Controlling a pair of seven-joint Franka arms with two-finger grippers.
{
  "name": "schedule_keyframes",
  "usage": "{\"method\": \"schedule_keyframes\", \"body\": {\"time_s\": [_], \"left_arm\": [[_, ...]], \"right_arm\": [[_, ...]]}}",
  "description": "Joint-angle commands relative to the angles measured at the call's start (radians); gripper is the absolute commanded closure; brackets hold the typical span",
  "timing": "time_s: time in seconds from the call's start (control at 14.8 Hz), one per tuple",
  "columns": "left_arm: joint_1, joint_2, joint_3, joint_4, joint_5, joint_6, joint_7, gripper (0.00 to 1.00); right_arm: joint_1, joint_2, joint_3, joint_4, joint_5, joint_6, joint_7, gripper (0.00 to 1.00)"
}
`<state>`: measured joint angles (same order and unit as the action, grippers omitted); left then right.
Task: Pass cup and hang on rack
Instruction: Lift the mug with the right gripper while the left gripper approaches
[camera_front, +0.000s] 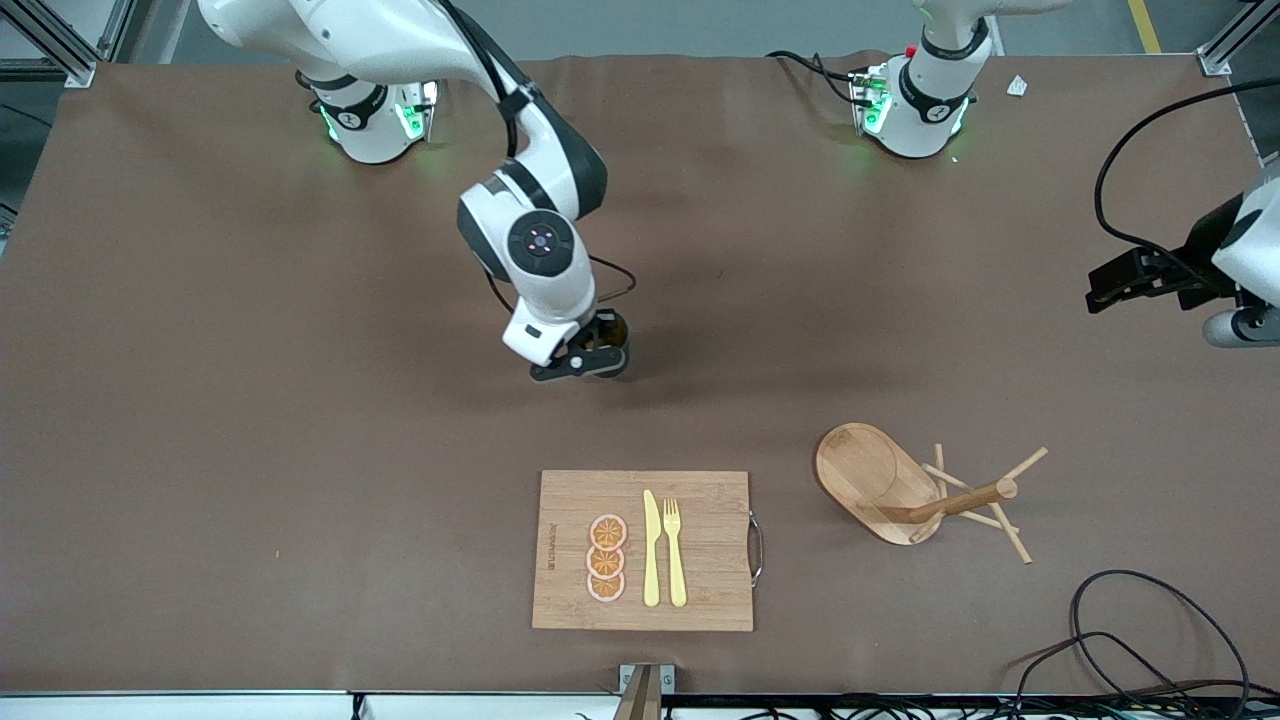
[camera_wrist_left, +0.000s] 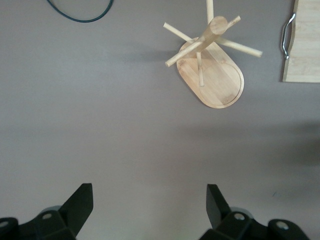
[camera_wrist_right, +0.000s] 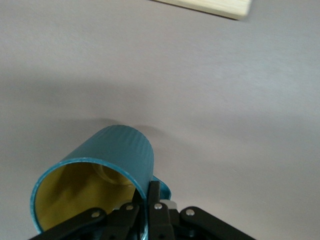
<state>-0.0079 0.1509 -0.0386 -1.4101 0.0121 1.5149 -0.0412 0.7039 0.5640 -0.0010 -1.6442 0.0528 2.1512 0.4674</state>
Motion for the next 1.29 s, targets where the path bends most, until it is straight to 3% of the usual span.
{"method": "schedule_keyframes", "body": {"time_s": [0.0,0.2,0.47,1.02,1.08,1.15,1.22], "left_arm": [[-0.007,0.006,0.000,0.022,-0.017,-0.001,0.021,0.00],[-0.007,-0.005,-0.026,0.019,-0.026,-0.004,0.000,0.00],[-0.004,-0.016,-0.105,0.016,-0.021,-0.010,-0.360,0.00],[-0.009,-0.011,-0.271,0.017,-0.017,-0.090,-0.879,0.00],[-0.009,-0.011,-0.297,0.017,-0.015,-0.091,-0.948,0.00],[-0.012,-0.010,-0.328,0.017,-0.009,-0.090,-1.032,0.00],[-0.020,-0.005,-0.355,0.017,0.003,-0.088,-1.092,0.00]], "right_arm": [[0.040,0.082,-0.010,0.112,-0.011,-0.019,0.066,1.00],[0.074,0.125,-0.010,0.167,-0.008,-0.024,0.108,1.00],[0.107,0.146,-0.010,0.173,-0.008,-0.022,0.125,1.00],[0.147,0.215,-0.008,0.248,0.001,-0.017,0.181,0.95],[0.147,0.217,-0.008,0.248,0.001,-0.017,0.181,0.80],[0.147,0.218,-0.008,0.248,-0.001,-0.019,0.181,0.15],[0.147,0.218,-0.008,0.248,-0.001,-0.019,0.181,0.00]]}}
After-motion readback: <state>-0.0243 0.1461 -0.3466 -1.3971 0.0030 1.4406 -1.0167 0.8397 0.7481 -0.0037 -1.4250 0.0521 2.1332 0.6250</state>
